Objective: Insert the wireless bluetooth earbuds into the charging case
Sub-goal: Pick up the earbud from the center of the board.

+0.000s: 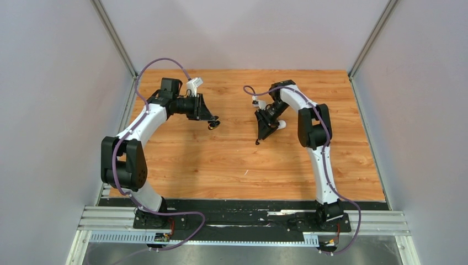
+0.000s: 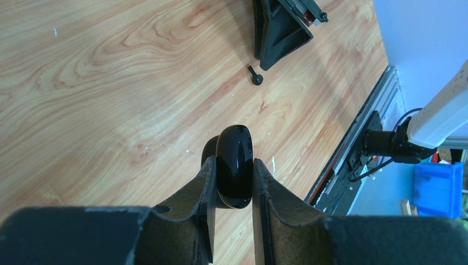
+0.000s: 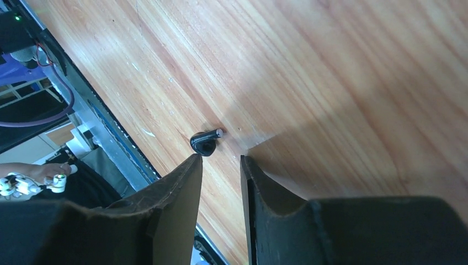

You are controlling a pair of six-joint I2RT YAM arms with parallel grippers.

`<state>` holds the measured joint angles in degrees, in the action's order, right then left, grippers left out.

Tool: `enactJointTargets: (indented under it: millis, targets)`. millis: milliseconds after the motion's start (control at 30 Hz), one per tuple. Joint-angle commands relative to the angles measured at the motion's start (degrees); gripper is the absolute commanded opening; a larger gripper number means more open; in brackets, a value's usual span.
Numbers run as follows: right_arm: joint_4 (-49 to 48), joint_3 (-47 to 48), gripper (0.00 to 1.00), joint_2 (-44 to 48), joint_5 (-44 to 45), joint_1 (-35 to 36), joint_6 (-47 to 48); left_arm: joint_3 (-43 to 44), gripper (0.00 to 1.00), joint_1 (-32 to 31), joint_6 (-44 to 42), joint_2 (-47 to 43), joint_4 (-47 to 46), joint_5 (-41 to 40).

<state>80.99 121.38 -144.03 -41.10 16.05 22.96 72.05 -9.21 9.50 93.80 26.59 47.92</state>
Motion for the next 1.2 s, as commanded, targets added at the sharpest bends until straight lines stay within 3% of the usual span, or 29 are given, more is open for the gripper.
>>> enactJointTargets:
  millis: [0,100,200,267,300,367,433,467,700,1167]
  targets:
    - [-0.8,2.2,0.36,4.9,-0.4,0.1,3.3,2.6,0.0,0.3,-1.2,-0.7,-1.2,1.2]
    - [-0.1,1.8,0.35,8.8,-2.9,0.1,11.4,3.0,0.0,0.3,-1.3,-0.6,-0.9,1.2]
    - [-9.8,-9.1,0.34,18.7,-3.8,0.0,22.8,3.8,0.0,0.3,-2.7,-0.5,0.6,1.0]
    - [-22.8,-23.3,0.34,28.7,-3.3,0.1,31.9,4.4,0.0,0.3,-3.8,-0.6,1.7,0.6]
    - [-35.0,-31.0,0.35,34.6,-2.7,0.4,35.3,4.7,0.0,0.3,-4.2,-0.7,2.2,0.4]
    - [-50.6,-47.8,0.36,45.0,-2.7,1.2,41.4,5.4,0.0,0.3,-5.2,-0.9,3.4,0.1]
    - [-67.1,-59.8,0.37,51.4,-3.0,2.4,45.0,5.6,0.0,0.3,-6.0,-1.2,4.1,-0.3]
    - [-70.1,-63.1,0.38,52.7,-2.4,3.3,46.0,5.7,0.0,0.3,-6.3,-1.3,4.2,-0.4]
    - [-69.8,-63.3,0.35,47.0,2.5,7.2,47.7,4.8,0.0,0.3,-5.9,-2.0,3.3,-0.4]
    - [-59.2,-58.5,0.4,38.2,5.1,8.7,61.6,3.4,0.0,0.3,-4.8,-1.8,1.1,-0.6]
